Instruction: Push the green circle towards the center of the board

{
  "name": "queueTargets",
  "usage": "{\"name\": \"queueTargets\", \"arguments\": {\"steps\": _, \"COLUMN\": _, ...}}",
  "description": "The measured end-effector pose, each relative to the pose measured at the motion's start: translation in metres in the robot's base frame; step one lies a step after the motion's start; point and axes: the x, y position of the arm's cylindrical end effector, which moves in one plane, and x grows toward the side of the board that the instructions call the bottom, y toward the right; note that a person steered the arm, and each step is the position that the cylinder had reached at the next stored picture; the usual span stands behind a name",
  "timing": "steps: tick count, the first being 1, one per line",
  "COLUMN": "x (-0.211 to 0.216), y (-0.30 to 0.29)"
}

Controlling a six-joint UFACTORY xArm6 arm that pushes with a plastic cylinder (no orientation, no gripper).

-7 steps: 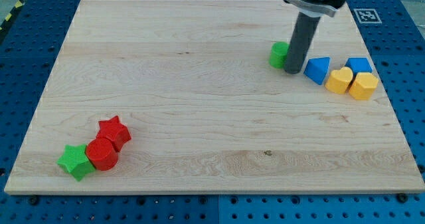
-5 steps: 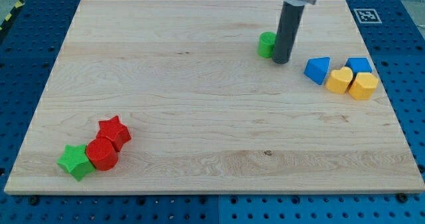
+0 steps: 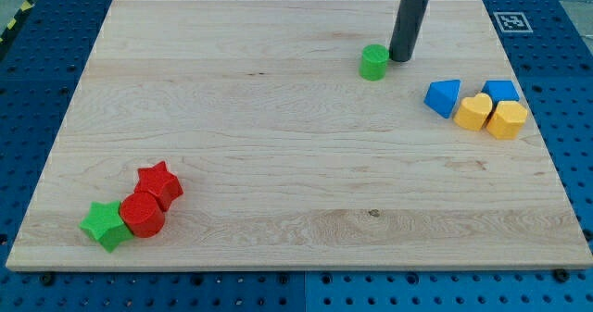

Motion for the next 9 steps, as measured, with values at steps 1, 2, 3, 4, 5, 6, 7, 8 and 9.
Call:
{"name": "queueTargets", "arguments": {"steps": 1, "x": 0.006, "y": -0.018}}
{"name": "queueTargets", "arguments": {"steps": 2, "x": 0.027, "y": -0.038}}
{"name": "queueTargets", "arguments": {"steps": 3, "x": 0.032, "y": -0.066}}
{"name": "queueTargets", "arguments": {"steps": 4, "x": 0.005, "y": -0.029}}
{"name": "queueTargets", "arguments": {"steps": 5, "x": -0.009, "y": 0.058}}
{"name": "queueTargets", "arguments": {"steps": 6, "x": 0.004, "y": 0.158}}
{"name": "queueTargets", "arguments": {"steps": 7, "x": 0.037, "y": 0.210}}
{"name": "queueTargets", "arguments": {"steps": 8, "x": 0.095, "y": 0.203}}
{"name": "queueTargets", "arguments": {"steps": 9, "x": 0.132, "y": 0.194}}
